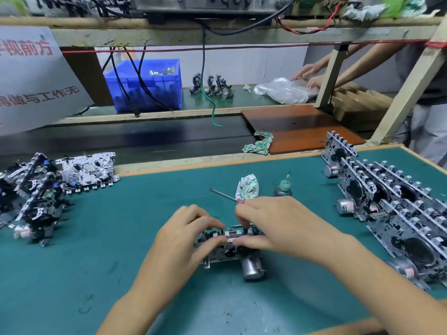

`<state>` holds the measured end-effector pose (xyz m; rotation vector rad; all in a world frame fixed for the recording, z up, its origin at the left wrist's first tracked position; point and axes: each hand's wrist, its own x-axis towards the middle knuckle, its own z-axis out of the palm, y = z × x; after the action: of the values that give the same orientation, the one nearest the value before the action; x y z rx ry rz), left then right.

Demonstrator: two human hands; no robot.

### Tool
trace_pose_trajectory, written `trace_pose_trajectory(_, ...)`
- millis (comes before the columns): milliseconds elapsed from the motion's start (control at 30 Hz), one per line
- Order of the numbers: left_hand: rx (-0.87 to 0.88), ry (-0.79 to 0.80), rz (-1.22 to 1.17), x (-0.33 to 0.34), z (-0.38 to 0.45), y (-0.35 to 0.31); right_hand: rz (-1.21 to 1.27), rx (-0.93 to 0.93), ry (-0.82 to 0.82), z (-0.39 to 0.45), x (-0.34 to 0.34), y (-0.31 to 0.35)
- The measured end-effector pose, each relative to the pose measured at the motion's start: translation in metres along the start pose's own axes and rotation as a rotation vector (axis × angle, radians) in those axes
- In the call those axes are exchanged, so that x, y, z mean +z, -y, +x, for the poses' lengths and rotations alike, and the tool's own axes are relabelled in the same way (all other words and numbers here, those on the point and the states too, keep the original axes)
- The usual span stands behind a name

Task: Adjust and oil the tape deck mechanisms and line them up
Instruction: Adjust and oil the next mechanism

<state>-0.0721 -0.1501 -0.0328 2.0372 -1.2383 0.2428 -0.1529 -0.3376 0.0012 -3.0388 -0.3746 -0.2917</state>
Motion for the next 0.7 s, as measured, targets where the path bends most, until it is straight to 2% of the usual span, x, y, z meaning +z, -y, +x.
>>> trace_pose_trajectory(100, -0.031, 0.036, 0.000, -0.007, 0.001, 0.004, -0.115, -0.158, -0.019, 0.013, 0.002, 0.001)
trace_pose_trajectory(200, 0.027, 0.061, 0.048, -0.013, 0.004, 0.005, 0.006, -0.186, 0.023, 0.019, 0.005, 0.000)
trace_pose_trajectory(267, 0.088, 0.034, 0.077, -0.024, 0.013, 0.002, 0.026, -0.180, -0.115, 0.018, -0.002, 0.001)
trace_pose_trajectory(333, 0.203, -0.003, 0.137, -0.036, 0.037, -0.004, 0.052, -0.125, -0.284, 0.020, -0.018, -0.007)
trace_pose_trajectory(400, 0.317, -0.007, 0.208, -0.046, 0.073, -0.014, 0.045, -0.058, -0.352, 0.022, -0.043, -0.018)
trace_pose_trajectory(467, 0.378, 0.016, 0.248, -0.050, 0.118, -0.025, -0.063, 0.044, -0.363, 0.025, -0.071, -0.037)
trace_pose_trajectory(600, 0.401, 0.140, 0.113, -0.035, 0.210, -0.040, -0.184, 0.194, -0.372, 0.026, -0.105, -0.089)
trace_pose_trajectory(700, 0.477, 0.211, 0.253, -0.002, 0.266, -0.043, -0.288, 0.300, -0.339, 0.030, -0.103, -0.134)
